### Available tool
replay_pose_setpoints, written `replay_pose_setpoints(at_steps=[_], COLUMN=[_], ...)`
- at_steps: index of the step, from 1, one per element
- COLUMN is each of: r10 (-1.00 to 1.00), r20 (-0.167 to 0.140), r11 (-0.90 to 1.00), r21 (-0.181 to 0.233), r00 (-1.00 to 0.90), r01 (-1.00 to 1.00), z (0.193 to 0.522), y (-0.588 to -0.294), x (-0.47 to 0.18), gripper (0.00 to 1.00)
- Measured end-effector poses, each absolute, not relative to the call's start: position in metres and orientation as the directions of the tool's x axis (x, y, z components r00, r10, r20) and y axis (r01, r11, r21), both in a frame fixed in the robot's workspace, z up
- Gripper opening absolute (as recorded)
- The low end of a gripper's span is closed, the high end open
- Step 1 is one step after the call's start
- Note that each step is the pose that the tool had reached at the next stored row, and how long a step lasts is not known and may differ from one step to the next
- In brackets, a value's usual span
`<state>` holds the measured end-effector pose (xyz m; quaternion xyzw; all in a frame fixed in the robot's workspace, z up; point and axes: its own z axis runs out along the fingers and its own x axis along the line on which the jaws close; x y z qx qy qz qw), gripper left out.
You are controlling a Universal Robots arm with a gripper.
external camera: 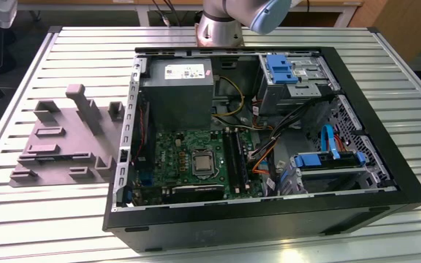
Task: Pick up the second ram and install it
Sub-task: 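Pick up the second ram and move it above second insertion slot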
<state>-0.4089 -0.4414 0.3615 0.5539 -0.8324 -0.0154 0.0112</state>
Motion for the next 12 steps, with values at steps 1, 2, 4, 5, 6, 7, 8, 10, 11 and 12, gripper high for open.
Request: replay_pose_setpoints(at_steps=[1, 2, 4, 5, 6, 7, 8, 10, 11, 12], r10=[-0.929, -0.935, -0.946, -0.951, -0.955, -0.957, -0.958, -0.958, -0.958, -0.958], r20=[0.002, 0.002, 0.002, 0.002, 0.002, 0.002, 0.002, 0.003, 0.004, 0.004], r11=[0.37, 0.355, 0.324, 0.31, 0.297, 0.29, 0.287, 0.285, 0.285, 0.285], r21=[0.038, 0.038, 0.038, 0.038, 0.038, 0.038, 0.038, 0.037, 0.037, 0.037], r00=[-0.37, -0.355, -0.324, -0.31, -0.297, -0.29, -0.287, -0.285, -0.285, -0.285], r01=[-0.928, -0.934, -0.945, -0.95, -0.954, -0.956, -0.957, -0.958, -0.958, -0.958], z=[0.3613, 0.3612, 0.3608, 0.3606, 0.3602, 0.3595, 0.3586, 0.3566, 0.3564, 0.3564], y=[-0.4414, -0.4414, -0.4414, -0.4414, -0.4414, -0.4414, -0.4414, -0.4415, -0.4415, -0.4415], x=[-0.4089, -0.4089, -0.4089, -0.4089, -0.4089, -0.4092, -0.41, -0.4106, -0.4106, -0.4106], gripper=[0.11, 0.11, 0.11, 0.11, 0.11, 0.11, 0.11, 0.11, 0.11, 0.17])
